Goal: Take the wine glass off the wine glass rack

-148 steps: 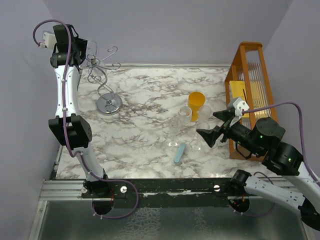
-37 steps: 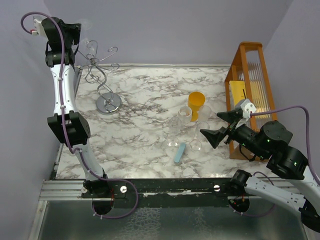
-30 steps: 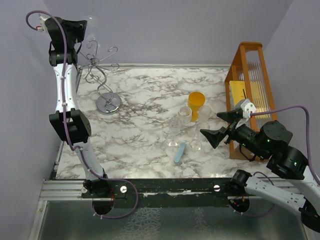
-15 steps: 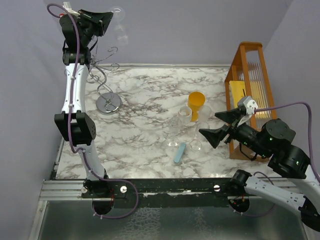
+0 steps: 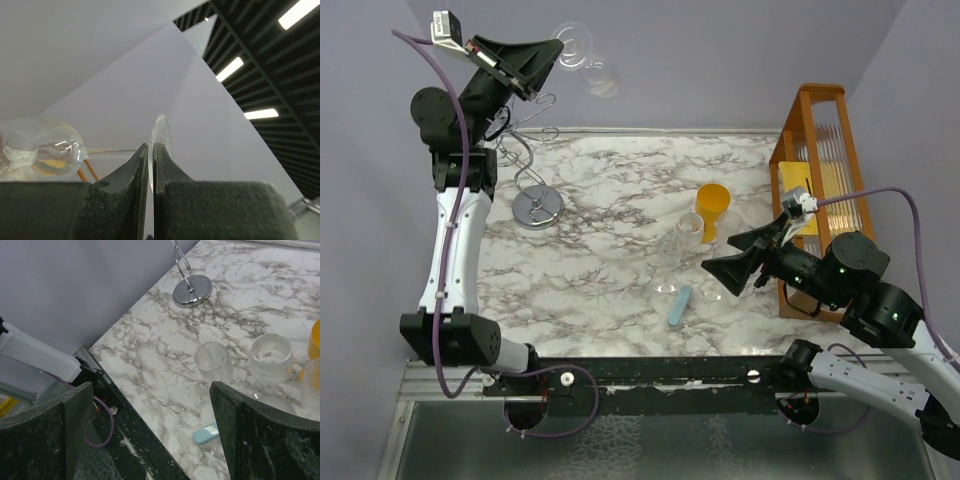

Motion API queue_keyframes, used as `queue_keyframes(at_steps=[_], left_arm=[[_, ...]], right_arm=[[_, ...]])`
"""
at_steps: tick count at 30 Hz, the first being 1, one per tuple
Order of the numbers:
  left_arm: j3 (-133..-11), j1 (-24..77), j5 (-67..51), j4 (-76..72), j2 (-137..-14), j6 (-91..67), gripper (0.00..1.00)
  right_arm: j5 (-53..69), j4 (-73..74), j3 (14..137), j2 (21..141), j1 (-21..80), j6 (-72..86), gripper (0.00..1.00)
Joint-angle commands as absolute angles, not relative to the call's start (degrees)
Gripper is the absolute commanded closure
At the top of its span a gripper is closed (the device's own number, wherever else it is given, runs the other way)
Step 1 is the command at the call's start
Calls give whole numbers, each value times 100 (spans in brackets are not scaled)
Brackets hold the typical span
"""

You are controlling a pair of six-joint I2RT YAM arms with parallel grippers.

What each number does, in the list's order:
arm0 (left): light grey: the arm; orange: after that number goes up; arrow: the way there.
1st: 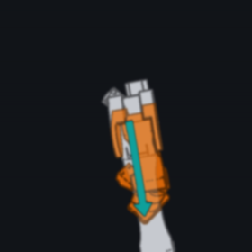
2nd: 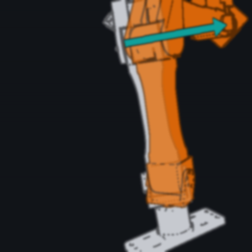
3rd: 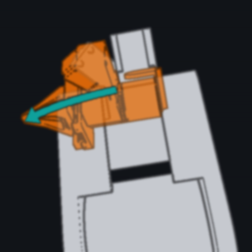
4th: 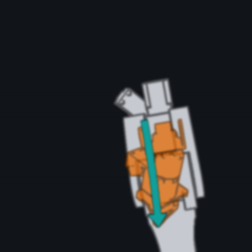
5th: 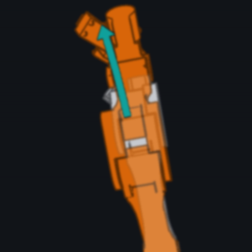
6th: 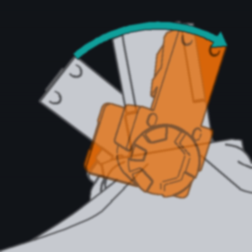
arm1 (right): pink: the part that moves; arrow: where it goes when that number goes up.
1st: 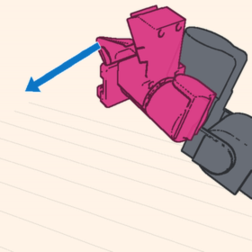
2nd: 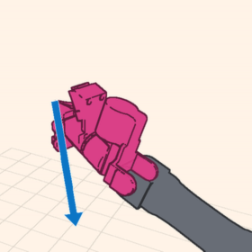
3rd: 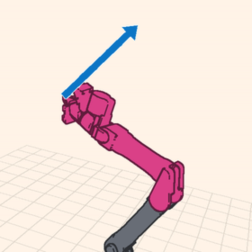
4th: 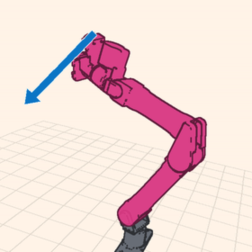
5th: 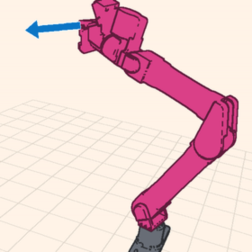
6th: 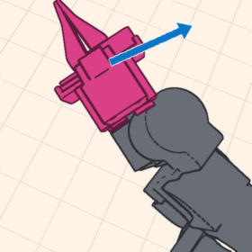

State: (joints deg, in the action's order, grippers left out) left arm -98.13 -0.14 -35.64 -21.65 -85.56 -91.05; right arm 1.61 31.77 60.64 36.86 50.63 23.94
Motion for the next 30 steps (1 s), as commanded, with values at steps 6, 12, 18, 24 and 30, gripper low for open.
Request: queue_keyframes(at_steps=[6, 12, 18, 24, 30], left_arm=[[-7651, -16, -4147, -4429, -6478, -10534, 100], [-6723, 197, -4053, -5369, -5870, -11355, 100], [-6316, 363, -3958, -6087, -5707, -11794, 100], [-5979, 471, -3919, -6337, -5581, -12005, 100], [-5924, 546, -3955, -6279, -5438, -12040, 100]], right_arm=[[549, 2147, 5962, 4529, 5092, 3529, 0], [629, 2158, 6914, 5217, 5092, 3122, 0], [336, 2572, 7923, 5810, 5089, 2778, 0], [515, 2702, 8536, 6260, 5059, 2620, 0], [1520, 2343, 8717, 6554, 4652, 2976, 0]])
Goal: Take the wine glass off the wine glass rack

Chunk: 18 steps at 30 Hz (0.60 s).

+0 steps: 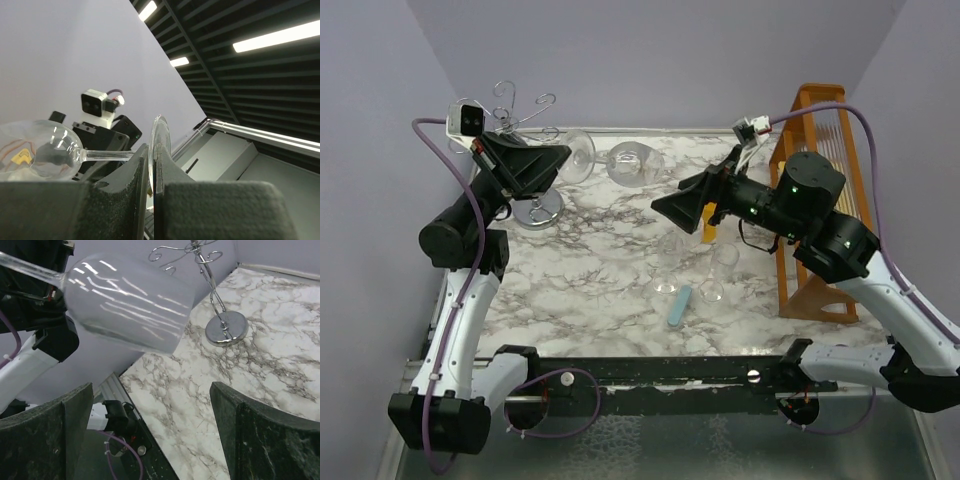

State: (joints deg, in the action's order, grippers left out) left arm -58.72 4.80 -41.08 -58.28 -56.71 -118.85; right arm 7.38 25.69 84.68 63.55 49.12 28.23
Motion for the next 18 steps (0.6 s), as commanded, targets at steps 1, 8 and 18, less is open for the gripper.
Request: queue_keyframes(at_steps=[1, 8, 18], left_arm=[[-5921, 559, -3961, -6257, -5406, -12027, 100], [-5853, 683, -3981, -6340, -5323, -12169, 100], [-5908, 795, -3896, -6580, -5361, -12341, 100]], right_arm=[[1737, 2292, 8738, 6621, 4532, 3050, 0], [4084, 1104, 8376, 6733, 3276, 3769, 0], [5825, -2537, 7489, 6944, 2883, 6019, 0]])
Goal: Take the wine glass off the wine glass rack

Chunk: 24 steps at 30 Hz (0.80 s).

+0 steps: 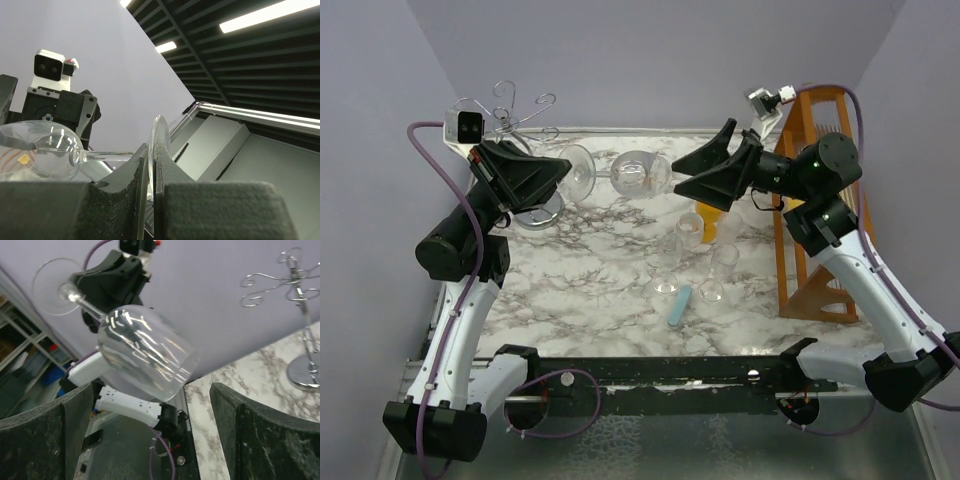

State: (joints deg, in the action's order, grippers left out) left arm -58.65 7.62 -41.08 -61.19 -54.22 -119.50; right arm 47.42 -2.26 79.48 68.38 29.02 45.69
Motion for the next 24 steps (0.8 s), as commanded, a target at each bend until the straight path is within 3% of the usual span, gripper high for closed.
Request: queue_keyframes(at_steps=[1, 10, 16, 24], left_arm=[[-5895, 804, -3882, -6616, -5370, -12362, 100], [-5796, 843, -3824, -6749, -5427, -12408, 100], [-5682, 870, -3735, -6951, -5456, -12533, 100], [-5537, 871, -3652, -7074, -5416, -12599, 100]], right_arm=[[5908, -2959, 7374, 6969, 2878, 6332, 1], [5973, -6174, 6819, 7396, 2885, 8751, 18], [5681, -7923, 6847, 7863, 2941, 9944, 36], [5496, -8674, 7008, 7983, 3080, 10261, 56]])
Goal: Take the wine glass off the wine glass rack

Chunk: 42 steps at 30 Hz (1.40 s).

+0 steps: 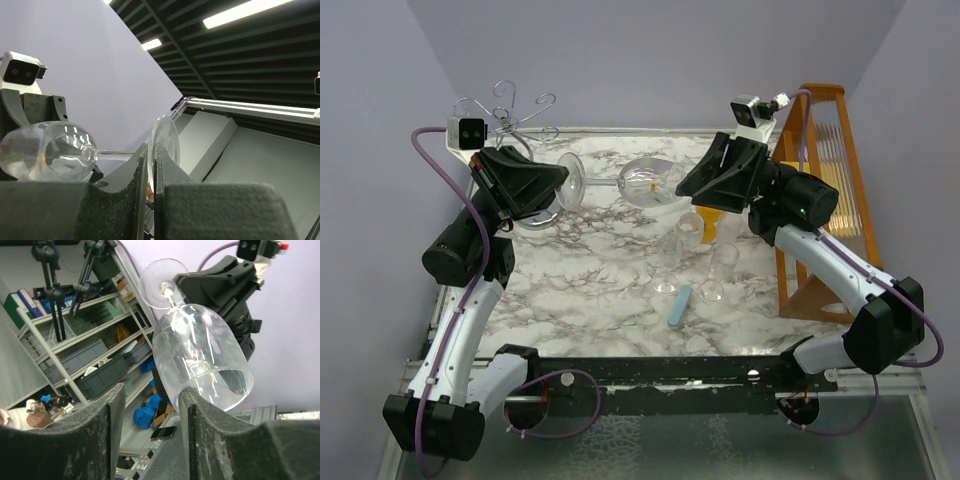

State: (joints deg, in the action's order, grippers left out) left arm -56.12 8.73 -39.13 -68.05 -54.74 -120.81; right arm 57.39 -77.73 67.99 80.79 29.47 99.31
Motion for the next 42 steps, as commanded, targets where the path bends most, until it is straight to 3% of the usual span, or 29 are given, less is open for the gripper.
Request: queue_keyframes(at_steps=[1, 8, 17, 23, 27, 32, 37, 42], left_arm=[[-5520, 880, -3648, -7075, -5415, -12602, 100], [-5548, 879, -3647, -7128, -5442, -12594, 100], [-5596, 879, -3724, -6970, -5378, -12480, 100], [-5728, 874, -3877, -6580, -5262, -12123, 100], [-5892, 880, -4071, -6061, -5132, -11654, 100], [-6097, 879, -4166, -4554, -4739, -10473, 59], [-6443, 874, -4074, -2746, -4382, -9126, 29], [-6654, 883, -3680, -1023, -4047, -7992, 15]], right_arm=[[5477, -8630, 7050, 7981, 3111, 10220, 56], [5438, -8482, 7318, 8087, 3314, 10090, 57], [5344, -8440, 7369, 8129, 3425, 9920, 77], [5190, -7857, 7144, 7799, 3432, 9346, 98], [5028, -7323, 6947, 7409, 3435, 8822, 99], [4630, -6177, 6593, 6638, 3436, 7856, 99], [4125, -4263, 6425, 5790, 3436, 6582, 99], [3637, -2122, 6480, 5031, 3434, 5207, 99]])
